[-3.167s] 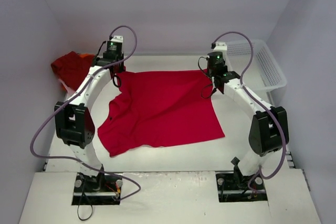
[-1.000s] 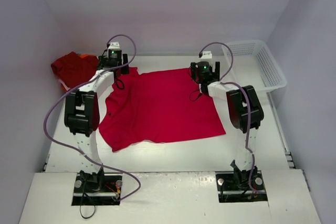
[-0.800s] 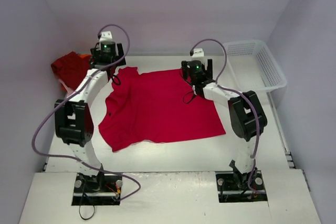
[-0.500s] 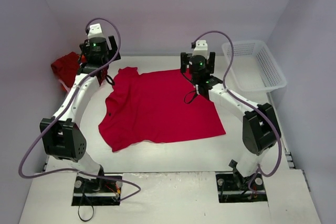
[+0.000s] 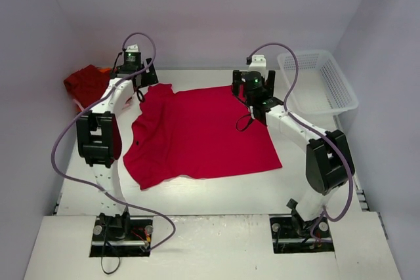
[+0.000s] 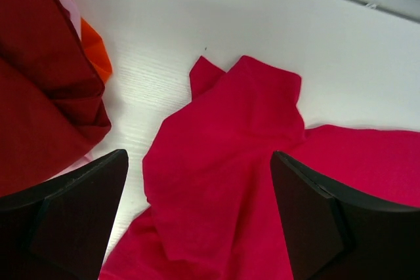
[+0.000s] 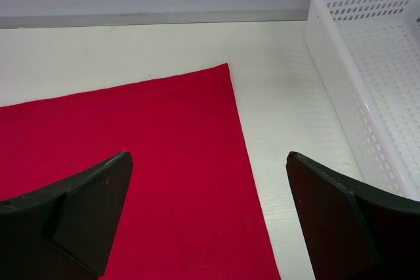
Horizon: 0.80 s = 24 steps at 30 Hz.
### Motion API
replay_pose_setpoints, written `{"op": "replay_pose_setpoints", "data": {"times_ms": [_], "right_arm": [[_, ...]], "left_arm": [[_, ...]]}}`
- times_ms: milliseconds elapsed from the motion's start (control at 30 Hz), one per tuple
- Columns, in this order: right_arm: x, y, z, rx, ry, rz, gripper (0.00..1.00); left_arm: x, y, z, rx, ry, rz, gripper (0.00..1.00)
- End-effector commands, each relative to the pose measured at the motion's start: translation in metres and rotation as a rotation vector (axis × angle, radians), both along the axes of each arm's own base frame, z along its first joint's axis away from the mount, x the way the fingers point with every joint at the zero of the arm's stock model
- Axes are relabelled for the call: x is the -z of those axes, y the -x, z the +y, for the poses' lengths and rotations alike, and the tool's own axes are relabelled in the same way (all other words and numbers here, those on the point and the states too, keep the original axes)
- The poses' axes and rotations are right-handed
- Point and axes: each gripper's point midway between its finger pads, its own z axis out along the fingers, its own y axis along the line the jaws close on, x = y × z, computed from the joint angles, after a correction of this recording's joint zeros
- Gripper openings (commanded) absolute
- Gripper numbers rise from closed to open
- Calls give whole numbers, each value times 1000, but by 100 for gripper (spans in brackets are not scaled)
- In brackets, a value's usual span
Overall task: Fold and stack the t-shirts
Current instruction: Flatten the tshirt out
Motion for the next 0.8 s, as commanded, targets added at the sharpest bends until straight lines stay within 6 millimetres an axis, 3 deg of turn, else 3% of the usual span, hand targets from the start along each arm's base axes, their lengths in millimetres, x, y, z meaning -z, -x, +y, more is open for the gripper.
{"op": "replay_pose_setpoints", "data": {"times_ms": [0,100,133,267,467,500,533,767], "right_arm": [[-27,-4,-4,14,-68,-73,100],[-16,-7,-7,20,-69,-54,100],[-11,-9,-6,14,-72,-44,100],[-1,-18,-8,15,-80,-32,100],[13,-35,-14,23,-87,-19,100],[14,-37,-14,25,-88,-18,100],[17,-37,-16,29,-87,-14,100],[31,-41,-23,38,-76,0,100]], "left_arm": [[-46,-12,2,28,123,-97,84],[-31,-19,4,34,178,-75,84],[-22,-22,16,25,199,-60,84],[-11,-33,23,28,212,-53,84],[9,-52,16,79,250,-47,84],[4,-58,17,87,255,-65,83],[16,-62,17,92,264,-49,82],[33,-83,9,136,308,-44,78]]}}
